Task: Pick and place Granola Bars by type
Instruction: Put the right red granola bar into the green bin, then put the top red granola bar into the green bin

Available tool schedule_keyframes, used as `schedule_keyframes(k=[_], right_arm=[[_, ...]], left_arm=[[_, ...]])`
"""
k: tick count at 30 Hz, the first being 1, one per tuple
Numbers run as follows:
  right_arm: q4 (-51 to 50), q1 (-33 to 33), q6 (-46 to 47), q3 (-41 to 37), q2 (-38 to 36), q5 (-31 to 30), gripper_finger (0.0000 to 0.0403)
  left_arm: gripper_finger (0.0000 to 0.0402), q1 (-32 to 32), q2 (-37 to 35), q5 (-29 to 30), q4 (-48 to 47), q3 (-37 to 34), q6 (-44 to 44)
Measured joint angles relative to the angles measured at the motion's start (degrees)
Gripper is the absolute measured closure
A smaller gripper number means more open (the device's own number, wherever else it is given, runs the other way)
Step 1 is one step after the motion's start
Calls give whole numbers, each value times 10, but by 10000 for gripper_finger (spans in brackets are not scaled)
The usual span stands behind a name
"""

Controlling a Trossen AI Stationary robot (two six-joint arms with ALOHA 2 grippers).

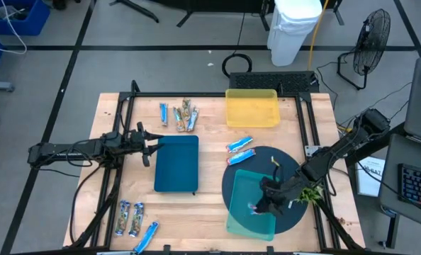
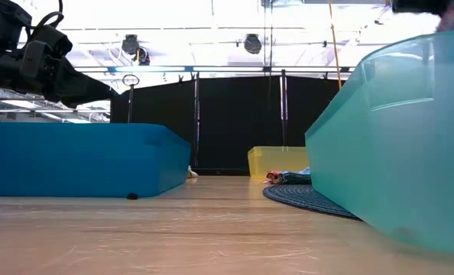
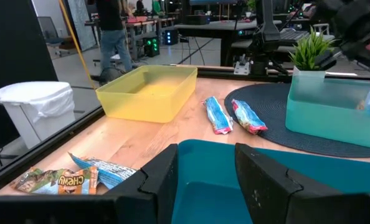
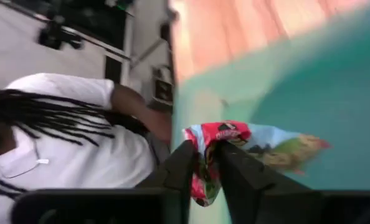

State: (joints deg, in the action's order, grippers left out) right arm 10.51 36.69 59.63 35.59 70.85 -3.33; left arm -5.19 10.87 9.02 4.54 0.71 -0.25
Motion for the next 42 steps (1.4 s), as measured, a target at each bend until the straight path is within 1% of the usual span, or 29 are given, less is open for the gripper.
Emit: schedule_keyframes(k=[2, 8, 11, 14, 17, 19, 21, 23, 25, 27, 30, 31, 35, 38, 40, 42], right_arm=[[16, -1, -29, 0, 0, -13, 307], [15, -4, -84, 0, 0, -48, 234], [16, -13, -120, 0, 0, -75, 204], [17, -28, -183, 0, 0, -105, 188], [17, -53, -251, 0, 0, -146, 186], [14, -75, -273, 0, 0, -147, 191], [0, -102, -275, 0, 0, -110, 204], [-13, -127, -276, 0, 12, -71, 226], [-25, -146, -286, 0, 31, -40, 261], [-20, -163, -303, 2, 57, -10, 306], [-22, -180, -355, 18, 91, 5, 379], [-22, -183, -378, 25, 98, 6, 390], [-17, -197, -434, 60, 106, 17, 392], [-22, -207, -487, 87, 105, 22, 401], [-57, -218, -525, 105, 102, 23, 400], [-121, -240, -558, 128, 101, 21, 401]], left_arm=[[240, 0, 0, 0, 0, 0, 0], [240, 0, 0, 0, 0, 0, 0], [240, 0, 0, 0, 0, 0, 0], [240, 0, 0, 0, 0, 0, 0], [240, 0, 0, 0, 0, 0, 0], [240, 0, 0, 0, 0, 0, 0], [240, 0, 0, 0, 0, 0, 0], [240, 0, 0, 0, 0, 0, 0], [240, 0, 0, 0, 0, 0, 0], [240, 0, 0, 0, 0, 0, 0], [240, 0, 0, 0, 0, 0, 0], [240, 0, 0, 0, 0, 0, 0], [240, 0, 0, 0, 0, 0, 0], [240, 0, 0, 0, 0, 0, 0], [240, 0, 0, 0, 0, 0, 0], [240, 0, 0, 0, 0, 0, 0]])
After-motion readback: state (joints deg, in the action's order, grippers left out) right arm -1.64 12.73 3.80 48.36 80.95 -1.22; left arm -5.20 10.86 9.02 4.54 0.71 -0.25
